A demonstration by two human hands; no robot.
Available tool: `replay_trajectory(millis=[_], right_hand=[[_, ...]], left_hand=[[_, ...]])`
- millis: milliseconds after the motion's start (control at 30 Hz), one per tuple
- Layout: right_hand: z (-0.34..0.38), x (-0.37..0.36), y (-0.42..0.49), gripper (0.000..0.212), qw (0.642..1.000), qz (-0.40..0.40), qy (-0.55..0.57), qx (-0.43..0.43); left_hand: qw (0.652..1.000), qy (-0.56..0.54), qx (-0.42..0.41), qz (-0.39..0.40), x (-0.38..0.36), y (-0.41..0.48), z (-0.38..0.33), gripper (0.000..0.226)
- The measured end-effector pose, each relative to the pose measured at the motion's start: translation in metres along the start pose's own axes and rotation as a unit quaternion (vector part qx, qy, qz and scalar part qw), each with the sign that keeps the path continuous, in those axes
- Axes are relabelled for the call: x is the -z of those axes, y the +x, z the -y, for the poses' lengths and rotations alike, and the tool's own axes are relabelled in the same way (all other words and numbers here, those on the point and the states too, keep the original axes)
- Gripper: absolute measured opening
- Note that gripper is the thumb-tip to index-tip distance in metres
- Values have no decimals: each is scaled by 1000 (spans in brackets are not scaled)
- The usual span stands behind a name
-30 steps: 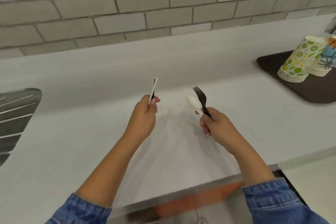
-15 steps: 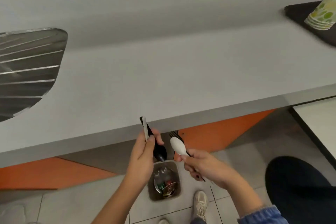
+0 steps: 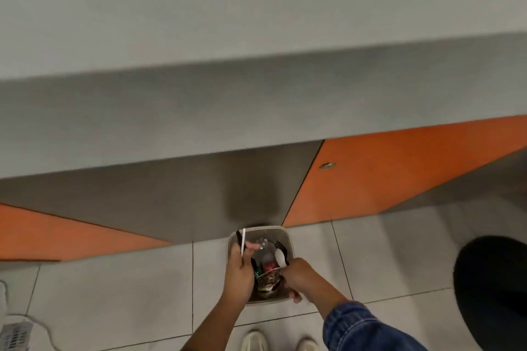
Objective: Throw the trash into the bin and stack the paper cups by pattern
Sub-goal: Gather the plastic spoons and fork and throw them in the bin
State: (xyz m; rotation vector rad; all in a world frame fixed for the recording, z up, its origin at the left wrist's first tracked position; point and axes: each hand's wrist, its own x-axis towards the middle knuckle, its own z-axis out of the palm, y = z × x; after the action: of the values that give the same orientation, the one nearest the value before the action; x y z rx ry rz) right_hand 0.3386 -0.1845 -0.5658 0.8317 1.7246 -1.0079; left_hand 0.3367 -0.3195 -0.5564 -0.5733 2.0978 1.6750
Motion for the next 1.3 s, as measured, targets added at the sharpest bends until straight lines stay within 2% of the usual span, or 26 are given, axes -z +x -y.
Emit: replay_trajectory(millis=[100, 167, 267, 367, 433, 567, 667, 800, 900, 1033, 1200, 1300], right_hand=[[-5, -10, 36, 32, 1000, -6, -1, -9], [-8, -12, 51, 46, 998, -20, -55, 20], [-13, -10, 61, 58, 991, -45, -111, 64], [-14, -4, 51, 67, 986, -56, -136, 75], [-7, 2, 29, 65, 984, -68, -136, 94], [11, 20, -27, 45, 980, -113, -82, 144], [26, 37, -77, 36, 971, -154, -56, 176], [42, 70, -149, 20, 955, -213, 24, 206], [49, 102, -208, 13, 926, -274, 67, 252], [43, 145, -274, 26, 864, -377, 140, 302], [20, 203, -335, 28, 790, -478, 211, 320], [-3, 239, -363, 24, 762, -516, 230, 315]], left_hand=[[999, 28, 22, 17, -9, 23, 34, 15], [997, 63, 35, 38, -12, 31, 48, 16], [992, 101, 61, 37, -11, 35, 56, 50], [989, 125, 73, 38, -6, 24, 44, 58], [988, 144, 58, 29, -3, 15, 29, 52], [989, 148, 24, 1, 2, -10, -17, 32], [985, 164, -43, 13, 4, -32, -64, 21], [968, 209, -133, 45, 3, -63, -128, 19], [954, 209, -198, 83, -4, -92, -182, 21], [928, 202, -283, 131, -23, -124, -254, 19], [887, 203, -352, 219, -70, -158, -333, 18], [870, 189, -373, 261, -113, -181, -370, 17]])
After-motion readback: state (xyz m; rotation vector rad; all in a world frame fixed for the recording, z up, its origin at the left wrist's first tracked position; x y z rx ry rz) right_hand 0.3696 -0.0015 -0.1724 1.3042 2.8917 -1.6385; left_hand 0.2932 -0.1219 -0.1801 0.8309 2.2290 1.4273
